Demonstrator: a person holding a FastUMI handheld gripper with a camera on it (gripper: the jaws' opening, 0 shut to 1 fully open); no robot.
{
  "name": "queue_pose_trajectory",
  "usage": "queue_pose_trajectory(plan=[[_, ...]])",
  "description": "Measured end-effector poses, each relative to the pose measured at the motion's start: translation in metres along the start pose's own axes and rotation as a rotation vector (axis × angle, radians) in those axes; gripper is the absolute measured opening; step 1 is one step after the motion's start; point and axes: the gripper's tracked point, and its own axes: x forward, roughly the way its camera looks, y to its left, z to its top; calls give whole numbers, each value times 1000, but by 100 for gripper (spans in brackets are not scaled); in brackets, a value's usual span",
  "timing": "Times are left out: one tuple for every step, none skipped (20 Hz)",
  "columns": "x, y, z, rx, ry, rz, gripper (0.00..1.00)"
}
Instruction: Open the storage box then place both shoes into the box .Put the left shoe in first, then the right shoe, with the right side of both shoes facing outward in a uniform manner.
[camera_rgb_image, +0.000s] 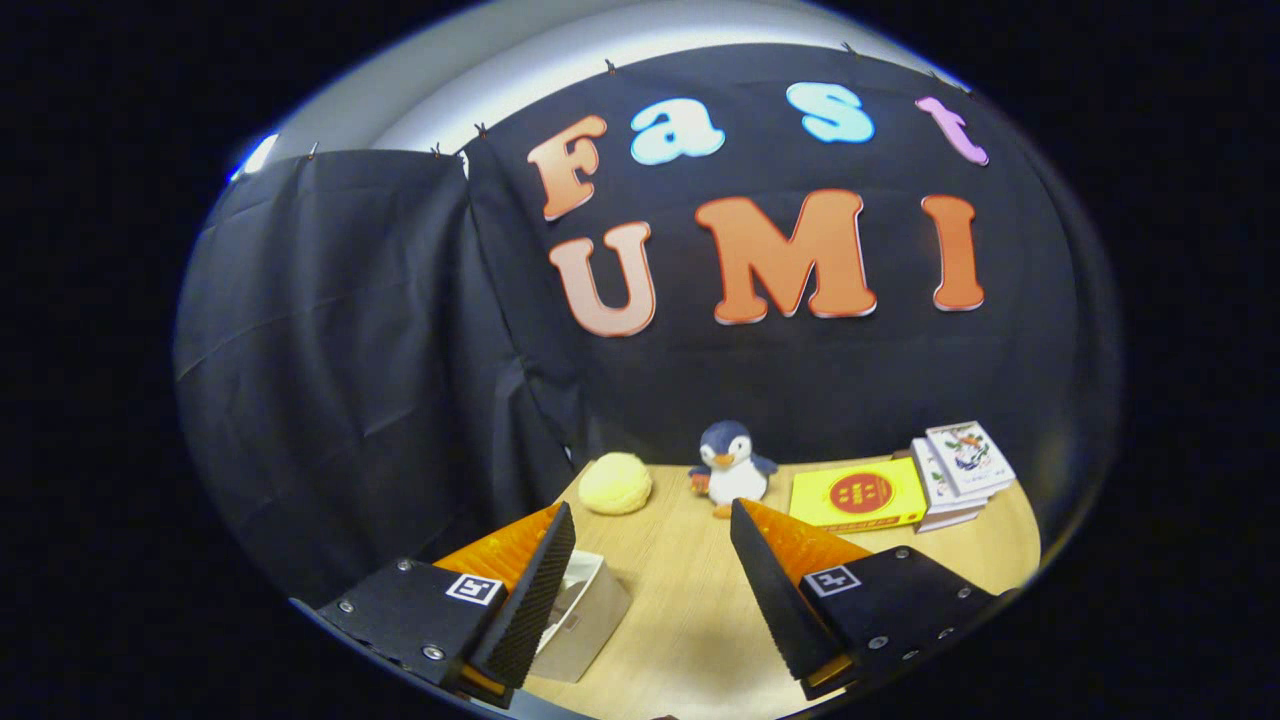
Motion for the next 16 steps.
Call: queue_pose_trajectory(plan=[[-7,-14,15,-22,-52,-22,95],[-15,-27,28,-40,-96,-41,95],[-23,-37,38,-57,-135,-55,95],[-33,-45,47,-71,-169,-67,95],[-43,-53,57,-83,-201,-81,96],[-51,-61,66,-90,-235,-95,97],[-58,-67,73,-95,-263,-107,97],[-67,-72,79,-97,-289,-119,98],[-72,-76,83,-100,-305,-131,98],[-80,-79,88,-102,-325,-133,98],[-85,-81,90,-102,-335,-139,98],[-89,-81,92,-101,-353,-139,98],[-94,-82,96,-97,-369,-146,98],[-99,-83,99,-95,-391,-147,98],[-105,-85,104,-100,-410,-153,98],[-109,-87,108,-107,-425,-162,98]])
